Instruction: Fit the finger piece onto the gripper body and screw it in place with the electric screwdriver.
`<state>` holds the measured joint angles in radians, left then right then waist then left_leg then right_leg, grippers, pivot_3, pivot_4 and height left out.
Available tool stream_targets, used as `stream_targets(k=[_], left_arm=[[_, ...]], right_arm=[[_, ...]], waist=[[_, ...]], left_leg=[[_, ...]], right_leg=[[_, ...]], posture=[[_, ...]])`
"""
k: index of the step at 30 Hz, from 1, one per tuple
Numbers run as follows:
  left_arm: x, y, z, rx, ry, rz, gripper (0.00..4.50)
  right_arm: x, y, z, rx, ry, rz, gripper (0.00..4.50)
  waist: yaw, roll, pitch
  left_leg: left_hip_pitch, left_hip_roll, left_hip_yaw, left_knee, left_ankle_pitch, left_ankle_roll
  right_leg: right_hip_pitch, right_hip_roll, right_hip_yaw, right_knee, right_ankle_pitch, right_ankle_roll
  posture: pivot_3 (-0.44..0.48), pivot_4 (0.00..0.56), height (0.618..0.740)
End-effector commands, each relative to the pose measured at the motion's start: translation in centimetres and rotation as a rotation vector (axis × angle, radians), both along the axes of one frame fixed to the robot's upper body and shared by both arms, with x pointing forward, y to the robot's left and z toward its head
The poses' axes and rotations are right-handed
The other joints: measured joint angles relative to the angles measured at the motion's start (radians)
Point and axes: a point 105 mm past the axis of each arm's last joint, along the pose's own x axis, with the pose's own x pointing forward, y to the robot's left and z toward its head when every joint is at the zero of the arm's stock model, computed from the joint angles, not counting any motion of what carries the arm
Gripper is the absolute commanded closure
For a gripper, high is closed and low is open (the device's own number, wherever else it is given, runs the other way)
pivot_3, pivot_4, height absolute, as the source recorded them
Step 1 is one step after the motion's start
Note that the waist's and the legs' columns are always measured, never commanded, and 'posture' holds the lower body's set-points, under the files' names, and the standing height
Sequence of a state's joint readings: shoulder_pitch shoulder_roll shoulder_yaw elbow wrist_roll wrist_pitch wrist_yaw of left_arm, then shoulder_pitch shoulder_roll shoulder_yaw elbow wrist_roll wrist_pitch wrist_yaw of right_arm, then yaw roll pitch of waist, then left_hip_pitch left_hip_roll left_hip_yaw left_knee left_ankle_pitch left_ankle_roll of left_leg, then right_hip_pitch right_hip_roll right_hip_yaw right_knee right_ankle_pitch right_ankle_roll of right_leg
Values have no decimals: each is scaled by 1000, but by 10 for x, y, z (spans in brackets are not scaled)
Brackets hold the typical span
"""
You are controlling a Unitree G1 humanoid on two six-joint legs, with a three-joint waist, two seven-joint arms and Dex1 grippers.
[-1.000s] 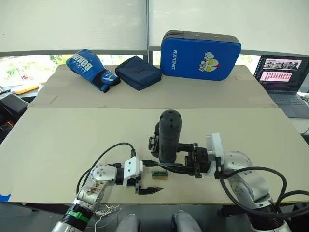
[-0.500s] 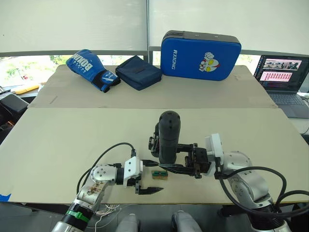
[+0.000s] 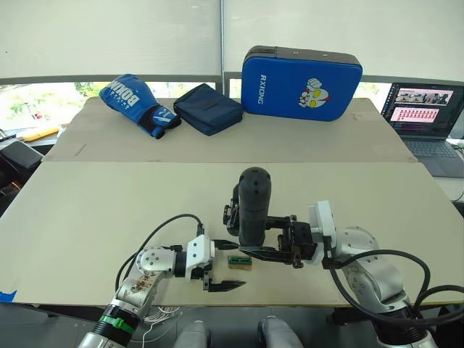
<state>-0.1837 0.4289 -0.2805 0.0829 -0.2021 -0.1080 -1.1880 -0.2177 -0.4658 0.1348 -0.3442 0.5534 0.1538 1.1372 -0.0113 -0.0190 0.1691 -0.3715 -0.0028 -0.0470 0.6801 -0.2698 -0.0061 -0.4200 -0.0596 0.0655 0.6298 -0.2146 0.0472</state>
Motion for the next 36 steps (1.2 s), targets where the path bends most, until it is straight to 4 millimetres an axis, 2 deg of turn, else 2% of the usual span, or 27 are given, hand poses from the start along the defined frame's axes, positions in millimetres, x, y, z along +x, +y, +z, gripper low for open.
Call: stream_targets(k=[1, 13, 19, 29, 36], left_arm=[[-10, -4, -15, 21, 56, -19, 0], [-11, -4, -16, 23, 56, -22, 0], [-8, -2, -13, 17, 51, -11, 0], [-3, 11, 16, -116, 43, -12, 0], [-4, 27, 28, -125, 17, -28, 0]], right_arm=[[-3, -4, 13, 33, -61, 2, 2595], [-4, 0, 9, 32, -49, 4, 2595], [-5, -2, 14, 37, -62, 3, 2595], [-7, -5, 36, 68, -73, 18, 2595], [-11, -9, 46, 81, -79, 3, 2595]], waist=[[0, 0, 0], [0, 0, 0], [0, 0, 0], [-5, 0, 0], [-5, 0, 0]], left_leg=[[0, 0, 0, 0, 0, 0], [0, 0, 0, 0, 0, 0], [0, 0, 0, 0, 0, 0], [0, 1, 0, 0, 0, 0], [-1, 1, 0, 0, 0, 0]], right_leg=[[0, 0, 0, 0, 0, 0], [0, 0, 0, 0, 0, 0], [0, 0, 0, 0, 0, 0], [-1, 1, 0, 0, 0, 0], [-2, 1, 0, 0, 0, 0]], posture=[[0, 150, 740], [0, 150, 740], [0, 150, 740], [0, 150, 740], [0, 150, 740]])
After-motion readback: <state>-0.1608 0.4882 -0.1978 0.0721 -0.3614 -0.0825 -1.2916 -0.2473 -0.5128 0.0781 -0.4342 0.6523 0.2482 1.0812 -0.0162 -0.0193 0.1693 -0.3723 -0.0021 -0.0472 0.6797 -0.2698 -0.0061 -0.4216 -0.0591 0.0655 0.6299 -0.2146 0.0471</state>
